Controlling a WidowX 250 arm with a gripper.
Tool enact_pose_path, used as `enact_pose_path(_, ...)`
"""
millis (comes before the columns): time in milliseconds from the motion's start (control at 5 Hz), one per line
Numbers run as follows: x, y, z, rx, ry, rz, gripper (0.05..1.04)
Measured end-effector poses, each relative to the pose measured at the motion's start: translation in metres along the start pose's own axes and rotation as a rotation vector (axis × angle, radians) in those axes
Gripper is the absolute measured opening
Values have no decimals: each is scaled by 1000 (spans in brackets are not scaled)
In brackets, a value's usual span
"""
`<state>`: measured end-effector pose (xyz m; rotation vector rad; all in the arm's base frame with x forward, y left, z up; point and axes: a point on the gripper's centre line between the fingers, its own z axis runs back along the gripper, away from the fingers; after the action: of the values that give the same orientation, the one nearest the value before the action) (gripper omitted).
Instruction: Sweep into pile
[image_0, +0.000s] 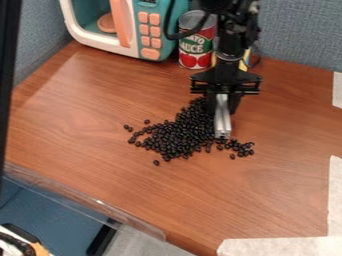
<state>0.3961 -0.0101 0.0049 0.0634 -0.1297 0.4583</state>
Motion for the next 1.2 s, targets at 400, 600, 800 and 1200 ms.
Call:
enact_pose_path(400,7,39,-3,16,7,38,372)
enact_pose_path(600,10,54,-3,25,4,46,372)
enact_pose_path(800,9,68,-4,31,11,56,372)
enact_pose_path(1200,6,94,-1,44,15,84,372)
